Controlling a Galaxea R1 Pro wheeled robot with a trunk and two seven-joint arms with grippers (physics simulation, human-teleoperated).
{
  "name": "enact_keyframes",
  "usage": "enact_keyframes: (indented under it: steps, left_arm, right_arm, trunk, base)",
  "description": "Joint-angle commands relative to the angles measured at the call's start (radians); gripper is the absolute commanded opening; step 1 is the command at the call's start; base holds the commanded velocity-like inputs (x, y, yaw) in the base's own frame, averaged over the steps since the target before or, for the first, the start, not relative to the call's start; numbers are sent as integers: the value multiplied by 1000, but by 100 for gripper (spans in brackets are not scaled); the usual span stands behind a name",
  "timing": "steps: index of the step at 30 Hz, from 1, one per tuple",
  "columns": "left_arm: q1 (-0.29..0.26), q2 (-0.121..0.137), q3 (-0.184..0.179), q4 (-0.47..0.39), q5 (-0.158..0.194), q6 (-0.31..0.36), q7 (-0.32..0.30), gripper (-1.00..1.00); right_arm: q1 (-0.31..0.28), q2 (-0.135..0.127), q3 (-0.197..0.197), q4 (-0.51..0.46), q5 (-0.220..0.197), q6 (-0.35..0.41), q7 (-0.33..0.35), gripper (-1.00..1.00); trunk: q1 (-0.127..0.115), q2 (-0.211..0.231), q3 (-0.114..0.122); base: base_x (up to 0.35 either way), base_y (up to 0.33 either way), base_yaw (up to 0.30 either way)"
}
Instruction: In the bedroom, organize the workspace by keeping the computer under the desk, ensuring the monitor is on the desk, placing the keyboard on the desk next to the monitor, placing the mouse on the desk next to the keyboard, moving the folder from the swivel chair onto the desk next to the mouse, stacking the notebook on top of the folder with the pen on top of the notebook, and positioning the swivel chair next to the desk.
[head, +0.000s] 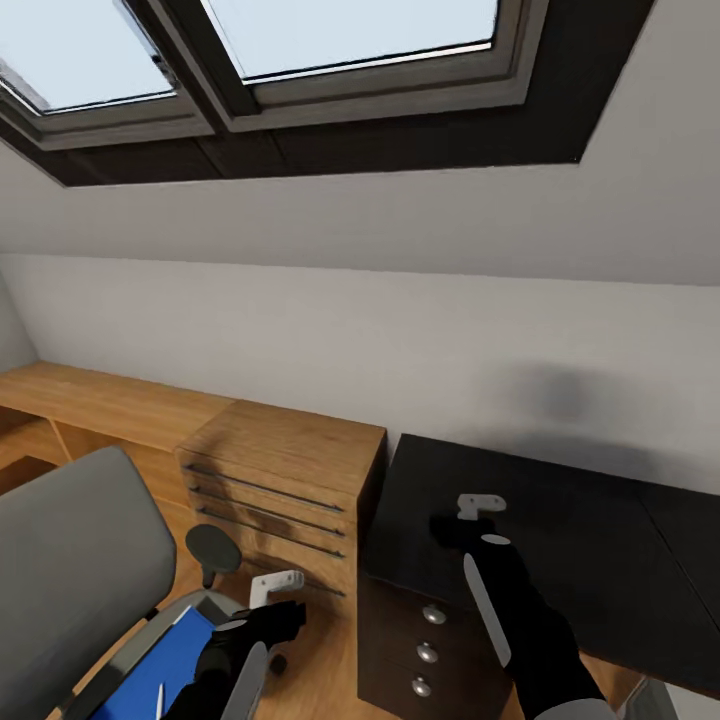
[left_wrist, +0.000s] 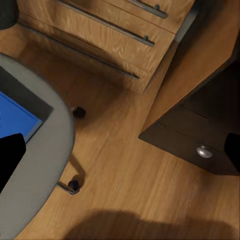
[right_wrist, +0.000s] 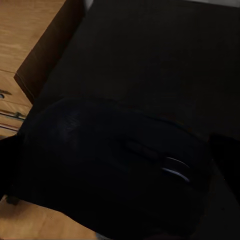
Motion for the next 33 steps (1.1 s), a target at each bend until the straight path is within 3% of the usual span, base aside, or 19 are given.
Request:
enact_keyframes:
  steps: [1, 13, 24, 27, 28, 31, 33]
  left_arm:
    - [-1, 0, -1, -1, 10, 3, 10, 100]
    - [-1, 2, 0, -4, 11, 2, 7, 100]
    - [-1, 1, 4, -73, 18, 4, 3, 100]
    - [-1, 1, 6, -106, 52, 4, 3, 100]
    - [-1, 3, 7, -120, 87, 4, 3, 100]
    - [-1, 4, 6, -131, 123, 4, 3, 100]
    - [-1, 4, 5, -137, 144, 5, 3, 100]
  right_arm:
    - [-1, 0, 2, 2, -3, 5, -7, -100]
    - [-1, 0, 3, 8, -4, 4, -7, -100]
    - [-1, -2, 4, 25, -4, -8, 2, -100]
    - [-1, -2, 5, 49, -4, -14, 2, -100]
    - [-1, -2, 6, 79, -4, -27, 2, -100]
    - [-2, -1, 7, 130, -3, -52, 2, -100]
    - [-11, 0, 7, 217, -3, -94, 2, -100]
  trunk:
    - [0, -1, -2]
    - [0, -1, -2]
    - [0, -1, -2]
    - [0, -1, -2]
    - [0, -1, -2]
    - [0, -1, -2]
    - [0, -1, -2]
  base:
    - [8, -104, 97]
    - [93, -237, 97]
    - [31, -32, 1]
    - [0, 0, 0]
    - [0, 0, 0]
    - [0, 0, 0]
    - [0, 0, 0]
